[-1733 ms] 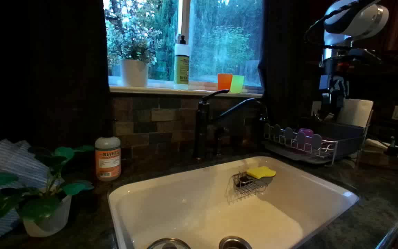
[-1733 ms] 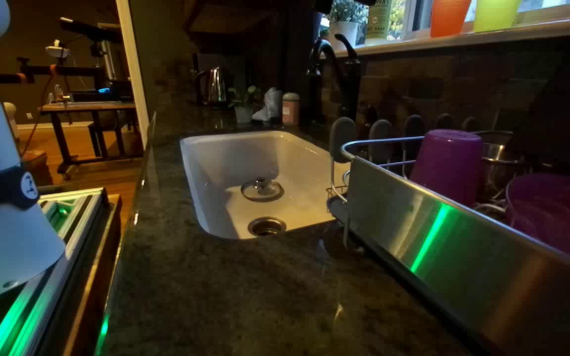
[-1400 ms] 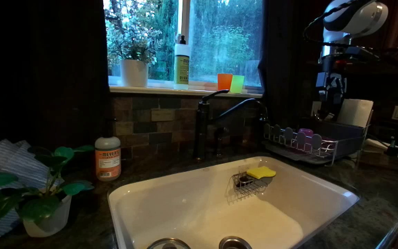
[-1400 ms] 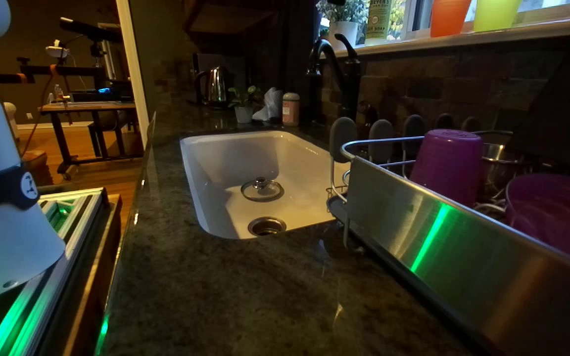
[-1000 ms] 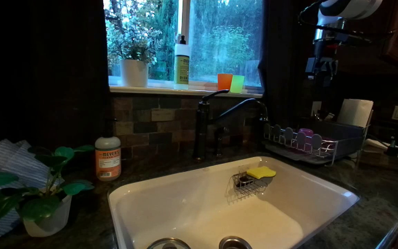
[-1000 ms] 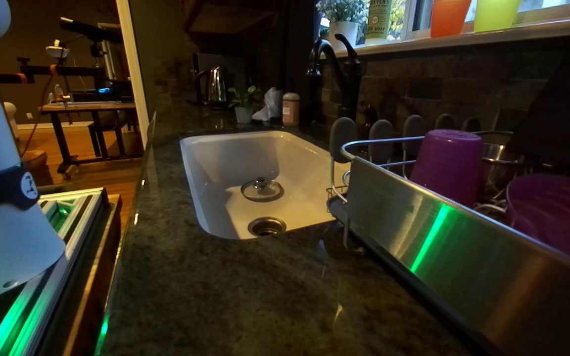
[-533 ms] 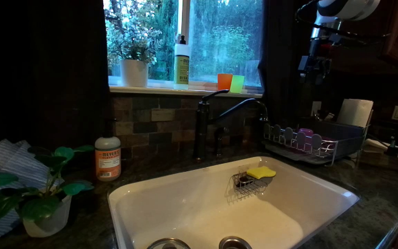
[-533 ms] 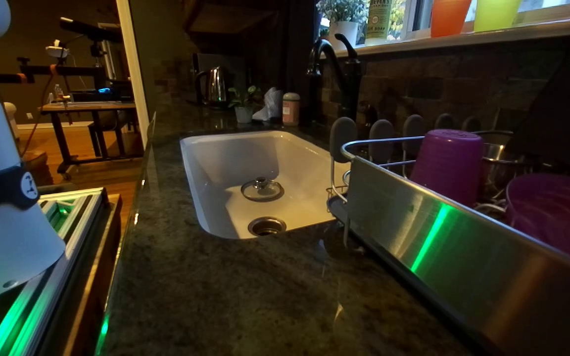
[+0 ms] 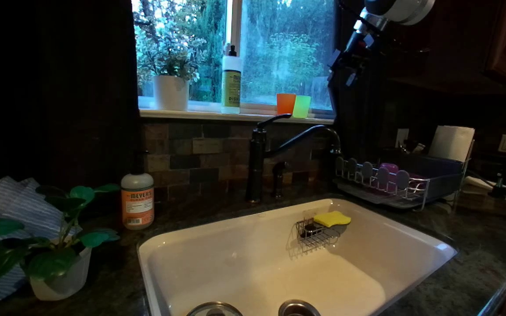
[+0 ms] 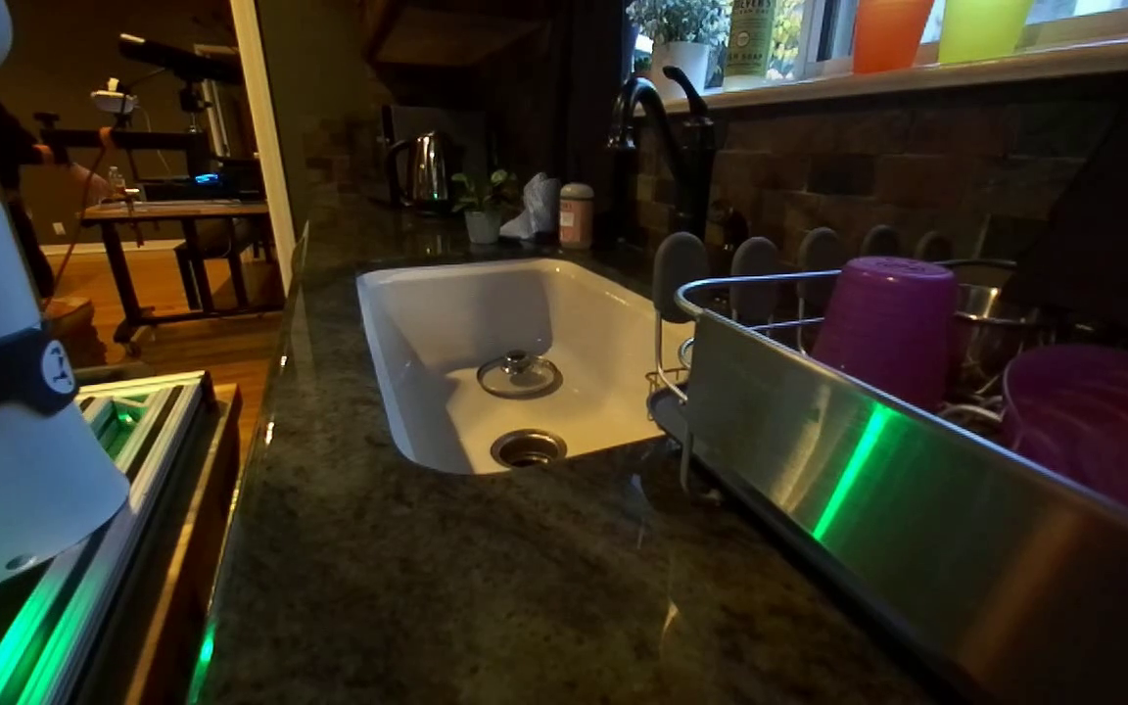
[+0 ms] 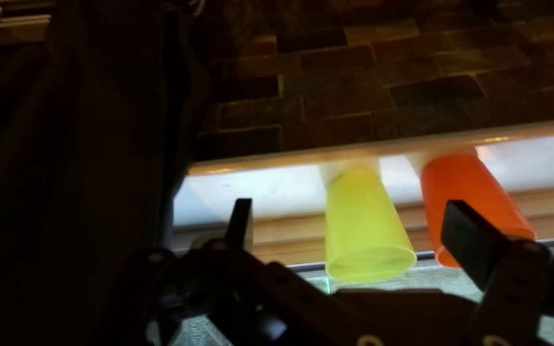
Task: Take the orange cup off of the window seal and put it on the dish rack
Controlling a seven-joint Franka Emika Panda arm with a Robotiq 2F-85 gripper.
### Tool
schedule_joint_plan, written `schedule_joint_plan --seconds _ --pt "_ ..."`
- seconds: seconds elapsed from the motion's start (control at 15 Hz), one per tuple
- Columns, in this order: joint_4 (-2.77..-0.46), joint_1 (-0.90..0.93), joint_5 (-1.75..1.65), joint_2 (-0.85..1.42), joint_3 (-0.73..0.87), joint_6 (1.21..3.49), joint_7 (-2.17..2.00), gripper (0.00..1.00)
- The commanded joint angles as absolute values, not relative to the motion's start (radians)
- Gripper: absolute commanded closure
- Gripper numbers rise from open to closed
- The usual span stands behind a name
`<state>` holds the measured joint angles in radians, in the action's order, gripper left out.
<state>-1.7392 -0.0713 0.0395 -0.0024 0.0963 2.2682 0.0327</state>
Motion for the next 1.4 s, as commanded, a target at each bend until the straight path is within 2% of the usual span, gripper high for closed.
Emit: schedule_joint_plan --seconds 0.0,0.67,1.0,1.33 --pt "-1.703 -0.071 0.065 0.025 0.083 2.267 0.034 0.00" --pt "-1.639 -0.071 0.103 0.079 0.076 2.266 0.052 0.00" --pt "-1.541 -0.051 0.073 0.167 0.079 2.311 -0.285 0.00" --pt "-1.413 -0.017 0.090 0.272 0.074 2.245 -0.508 0.00"
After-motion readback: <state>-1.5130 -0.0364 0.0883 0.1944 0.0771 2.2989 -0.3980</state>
